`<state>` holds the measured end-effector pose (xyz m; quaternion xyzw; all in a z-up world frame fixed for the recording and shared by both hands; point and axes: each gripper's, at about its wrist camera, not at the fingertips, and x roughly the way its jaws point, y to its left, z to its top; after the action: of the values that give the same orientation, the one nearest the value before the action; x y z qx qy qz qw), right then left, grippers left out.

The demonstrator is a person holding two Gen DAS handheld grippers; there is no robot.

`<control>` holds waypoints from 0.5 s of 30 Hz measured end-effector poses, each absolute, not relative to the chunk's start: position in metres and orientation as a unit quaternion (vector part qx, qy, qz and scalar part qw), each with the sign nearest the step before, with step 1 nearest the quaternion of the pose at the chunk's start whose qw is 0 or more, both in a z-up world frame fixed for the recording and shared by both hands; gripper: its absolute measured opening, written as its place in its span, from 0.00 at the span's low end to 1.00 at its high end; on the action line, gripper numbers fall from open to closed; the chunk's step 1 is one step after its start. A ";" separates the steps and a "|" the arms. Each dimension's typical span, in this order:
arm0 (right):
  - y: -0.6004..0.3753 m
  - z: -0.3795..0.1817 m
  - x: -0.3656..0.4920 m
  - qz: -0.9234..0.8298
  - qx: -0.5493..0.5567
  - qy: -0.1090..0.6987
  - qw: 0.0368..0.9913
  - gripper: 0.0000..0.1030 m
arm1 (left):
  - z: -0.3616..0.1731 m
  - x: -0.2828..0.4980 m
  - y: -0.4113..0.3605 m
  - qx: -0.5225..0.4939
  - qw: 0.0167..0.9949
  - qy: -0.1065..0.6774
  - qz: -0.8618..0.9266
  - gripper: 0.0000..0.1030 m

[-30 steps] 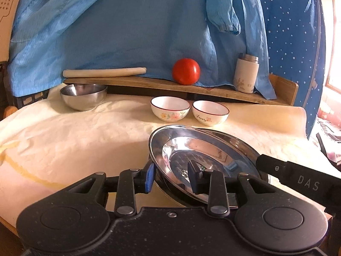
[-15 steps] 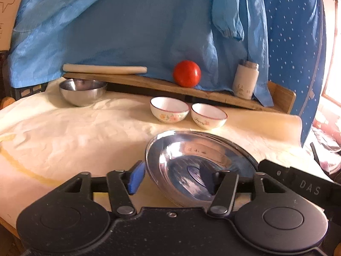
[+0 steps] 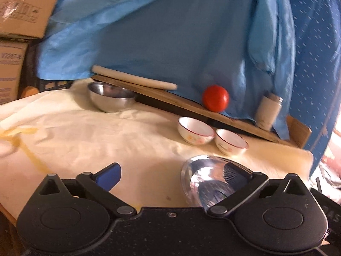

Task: Organize plates and bowls
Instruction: 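Open both tools and withdraw from the plate stack, then move both tools toward the small steel bowl by the wooden shelf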

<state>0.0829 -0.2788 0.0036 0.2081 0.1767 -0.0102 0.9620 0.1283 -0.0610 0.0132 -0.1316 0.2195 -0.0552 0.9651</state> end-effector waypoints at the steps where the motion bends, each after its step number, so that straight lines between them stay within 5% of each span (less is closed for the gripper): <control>1: -0.278 0.004 0.083 -0.011 0.209 0.174 0.962 0.95 | 0.014 0.129 -0.057 -0.134 0.965 0.219 -0.052 0.99; 15: -0.245 0.027 0.126 0.037 0.180 0.160 0.970 1.00 | 0.029 0.186 0.055 -0.175 0.954 0.242 0.039 0.99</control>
<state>0.1258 -0.2451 0.0273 0.1799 0.1603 0.0367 0.9698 0.1864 0.0553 0.0292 -0.1747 0.2424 0.0394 0.9535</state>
